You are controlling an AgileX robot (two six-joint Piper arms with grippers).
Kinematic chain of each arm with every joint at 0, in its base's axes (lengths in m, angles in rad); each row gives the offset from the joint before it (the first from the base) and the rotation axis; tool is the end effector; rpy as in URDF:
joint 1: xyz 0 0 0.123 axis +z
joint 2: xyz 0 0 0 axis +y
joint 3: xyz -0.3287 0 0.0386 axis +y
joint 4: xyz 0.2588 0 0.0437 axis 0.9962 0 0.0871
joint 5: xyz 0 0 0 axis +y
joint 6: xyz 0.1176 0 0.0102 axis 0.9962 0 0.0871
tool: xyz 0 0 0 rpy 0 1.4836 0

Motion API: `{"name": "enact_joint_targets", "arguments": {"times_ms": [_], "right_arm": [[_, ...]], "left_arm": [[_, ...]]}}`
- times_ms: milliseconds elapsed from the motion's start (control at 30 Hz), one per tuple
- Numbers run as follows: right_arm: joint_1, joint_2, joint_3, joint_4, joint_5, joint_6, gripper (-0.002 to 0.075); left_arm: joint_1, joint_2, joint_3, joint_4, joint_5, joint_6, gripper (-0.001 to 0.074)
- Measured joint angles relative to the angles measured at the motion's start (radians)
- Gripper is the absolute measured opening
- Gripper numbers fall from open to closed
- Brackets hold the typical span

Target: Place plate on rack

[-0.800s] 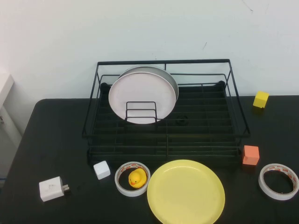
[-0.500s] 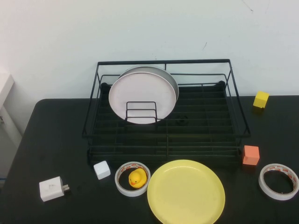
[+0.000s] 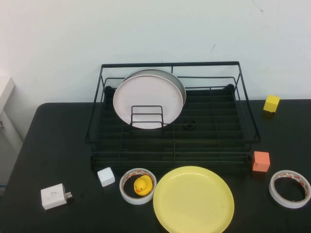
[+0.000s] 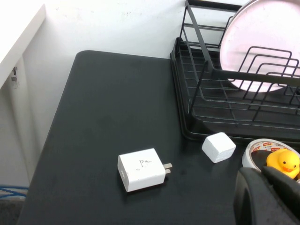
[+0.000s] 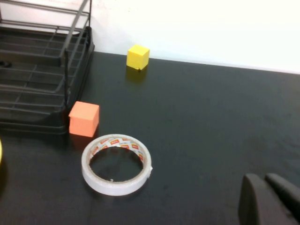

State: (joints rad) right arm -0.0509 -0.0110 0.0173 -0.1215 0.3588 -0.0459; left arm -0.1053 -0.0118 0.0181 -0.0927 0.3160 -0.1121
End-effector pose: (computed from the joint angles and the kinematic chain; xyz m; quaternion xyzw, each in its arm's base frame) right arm 0.0431 -0.0072 0.1679 -0.0305 0.7968 -0.0803 0.5981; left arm 0.0441 -0.0081 0.1724 -0.0283 0.7842 -0.1055 0.6108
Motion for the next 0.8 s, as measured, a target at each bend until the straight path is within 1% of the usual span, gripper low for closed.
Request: {"name": "enact_joint_targets", "arguments": {"times_ms": [267, 433, 500, 733, 800], "right_arm": [[0.000, 0.000, 0.000, -0.021, -0.003, -0.002, -0.0002], [0.000, 0.000, 0.009, -0.034, -0.067, -0.002, -0.0002], [0.000, 0.000, 0.009, -0.042, -0.137, -0.002, -0.0002], [0.000, 0.000, 0.009, -0.055, -0.514, -0.002, -0.0002], [0.000, 0.000, 0.009, -0.056, -0.610, -0.002, -0.0002]], "left_arm": [[0.000, 0.000, 0.000, 0.000, -0.003, 0.000, -0.0003], [0.000, 0.000, 0.002, 0.000, -0.072, 0.000, -0.0003], [0.000, 0.000, 0.002, 0.000, -0.158, 0.000, -0.0002], [0.000, 0.000, 0.002, 0.000, -0.549, 0.000, -0.0001], [0.000, 0.000, 0.002, 0.000, -0.632, 0.000, -0.0001]]}}
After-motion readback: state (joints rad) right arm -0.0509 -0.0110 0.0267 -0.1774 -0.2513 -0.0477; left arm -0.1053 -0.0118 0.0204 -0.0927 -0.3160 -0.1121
